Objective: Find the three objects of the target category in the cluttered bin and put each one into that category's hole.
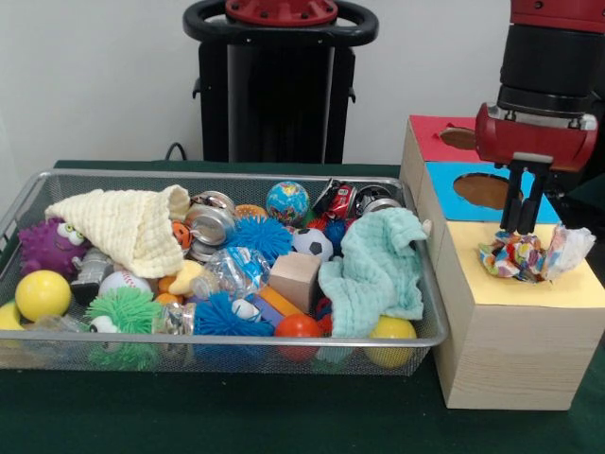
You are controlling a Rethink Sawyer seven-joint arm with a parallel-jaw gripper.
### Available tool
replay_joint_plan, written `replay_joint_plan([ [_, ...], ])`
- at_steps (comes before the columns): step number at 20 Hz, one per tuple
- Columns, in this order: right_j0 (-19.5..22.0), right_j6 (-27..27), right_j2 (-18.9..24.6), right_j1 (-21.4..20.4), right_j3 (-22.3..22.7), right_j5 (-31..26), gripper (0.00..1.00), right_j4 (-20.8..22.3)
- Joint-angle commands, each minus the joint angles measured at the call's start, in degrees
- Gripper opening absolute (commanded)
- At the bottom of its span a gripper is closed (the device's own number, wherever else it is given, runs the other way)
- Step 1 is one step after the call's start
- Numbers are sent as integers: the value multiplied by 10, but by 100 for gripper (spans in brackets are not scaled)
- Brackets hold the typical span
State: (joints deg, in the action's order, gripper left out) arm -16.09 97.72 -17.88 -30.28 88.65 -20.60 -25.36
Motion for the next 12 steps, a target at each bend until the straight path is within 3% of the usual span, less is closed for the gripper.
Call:
replay_joint_plan([
  [1, 8, 135, 21, 42, -26, 61, 0, -8],
  [12, -10, 154, 18, 75, -35, 110, 0, -28],
])
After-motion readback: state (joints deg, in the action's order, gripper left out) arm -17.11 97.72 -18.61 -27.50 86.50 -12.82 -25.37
